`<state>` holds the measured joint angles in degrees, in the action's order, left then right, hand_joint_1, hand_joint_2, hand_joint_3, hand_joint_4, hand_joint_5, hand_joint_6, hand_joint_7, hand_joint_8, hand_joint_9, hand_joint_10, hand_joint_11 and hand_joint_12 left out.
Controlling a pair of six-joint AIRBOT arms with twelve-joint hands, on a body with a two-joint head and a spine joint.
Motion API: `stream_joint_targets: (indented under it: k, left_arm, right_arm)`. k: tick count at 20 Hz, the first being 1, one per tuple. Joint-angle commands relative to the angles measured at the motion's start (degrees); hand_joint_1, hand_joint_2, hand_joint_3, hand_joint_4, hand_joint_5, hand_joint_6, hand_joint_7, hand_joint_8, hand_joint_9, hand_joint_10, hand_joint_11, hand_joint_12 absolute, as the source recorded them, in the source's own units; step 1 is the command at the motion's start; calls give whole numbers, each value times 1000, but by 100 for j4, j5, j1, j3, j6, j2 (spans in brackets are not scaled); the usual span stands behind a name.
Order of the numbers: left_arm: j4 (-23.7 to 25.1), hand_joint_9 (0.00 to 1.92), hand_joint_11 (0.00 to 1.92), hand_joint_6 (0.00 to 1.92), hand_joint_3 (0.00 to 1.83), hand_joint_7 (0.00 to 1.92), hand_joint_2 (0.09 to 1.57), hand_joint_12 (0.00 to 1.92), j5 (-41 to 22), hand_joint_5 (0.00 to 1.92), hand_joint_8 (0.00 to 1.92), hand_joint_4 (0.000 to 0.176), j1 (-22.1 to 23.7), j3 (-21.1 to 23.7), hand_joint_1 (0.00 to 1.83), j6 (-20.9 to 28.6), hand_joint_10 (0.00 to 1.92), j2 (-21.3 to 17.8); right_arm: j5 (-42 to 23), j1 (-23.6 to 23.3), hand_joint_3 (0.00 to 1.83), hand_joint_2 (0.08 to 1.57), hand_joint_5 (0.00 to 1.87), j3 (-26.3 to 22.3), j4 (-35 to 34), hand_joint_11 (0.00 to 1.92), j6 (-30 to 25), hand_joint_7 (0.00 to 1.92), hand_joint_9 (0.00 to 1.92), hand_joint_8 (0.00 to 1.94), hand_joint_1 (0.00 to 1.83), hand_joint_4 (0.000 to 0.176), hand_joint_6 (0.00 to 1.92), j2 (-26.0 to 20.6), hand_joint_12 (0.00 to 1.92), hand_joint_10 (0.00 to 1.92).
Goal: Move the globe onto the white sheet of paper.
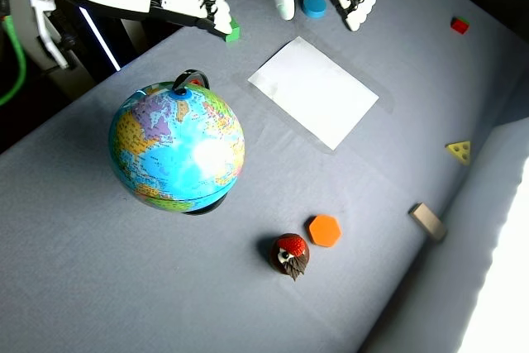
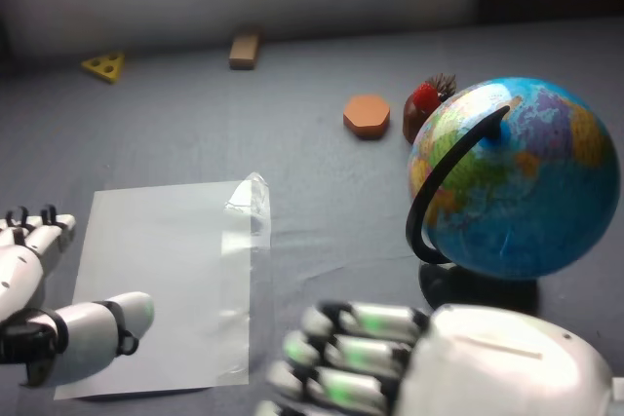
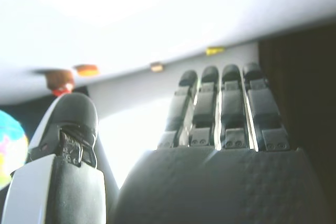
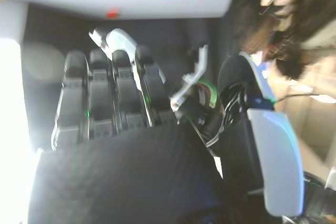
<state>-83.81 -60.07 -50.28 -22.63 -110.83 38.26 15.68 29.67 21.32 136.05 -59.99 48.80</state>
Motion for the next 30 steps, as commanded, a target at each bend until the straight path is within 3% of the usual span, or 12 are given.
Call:
stream_joint_targets:
  k: [1, 7, 13, 19, 21, 26, 30]
  left_arm:
    - [517, 0, 0, 0, 99, 0, 1100, 0, -514, 0, 0, 0, -109, -27, 0, 230, 0, 33]
    - [1660, 0, 0, 0, 89, 0, 1096, 0, -1075, 0, 0, 0, -1266, -55, 0, 1573, 0, 442]
    - [2292, 0, 0, 0, 88, 0, 1110, 0, -1606, 0, 0, 0, -1835, -203, 0, 1876, 0, 1069]
    - [2783, 0, 0, 0, 82, 0, 1110, 0, -1601, 0, 0, 0, -2349, -537, 0, 2626, 0, 1277]
    - [2990, 0, 0, 0, 80, 0, 1111, 0, -1601, 0, 0, 0, -2535, -641, 0, 2867, 0, 1317]
    - [3485, 0, 0, 0, 76, 0, 1112, 0, -1247, 0, 0, 0, -2673, -902, 0, 3041, 0, 1390]
    - [3499, 0, 0, 0, 68, 0, 1105, 0, -1175, 0, 0, 0, -2676, -969, 0, 3070, 0, 1470]
  right_arm:
    - [-339, 74, 0, 1212, 114, 63, 252, 0, -34, 45, 41, 2, 0, 0, 0, -37, 180, 2]
    - [-1159, 507, 0, 1196, 110, 751, 438, 0, -117, 35, 45, 1, 0, 0, 1, -235, 151, 3]
    - [-1850, 384, 0, 1178, 104, 1397, 351, 0, -251, 33, 44, 0, 0, 0, 0, -431, 141, 2]
    - [-1952, 286, 0, 1154, 96, 1575, 50, 0, -252, 58, 66, 7, 0, 0, 0, -586, 100, 8]
    - [-1948, 279, 0, 1156, 101, 1584, 44, 0, -282, 62, 70, 3, 0, 0, 1, -661, 165, 7]
    - [-1961, 220, 0, 1155, 98, 1746, 45, 0, -318, 64, 79, 2, 0, 0, 1, -755, 172, 9]
    - [-2102, 67, 0, 1163, 99, 2045, 45, 0, -302, 65, 81, 2, 0, 0, 1, -677, 164, 9]
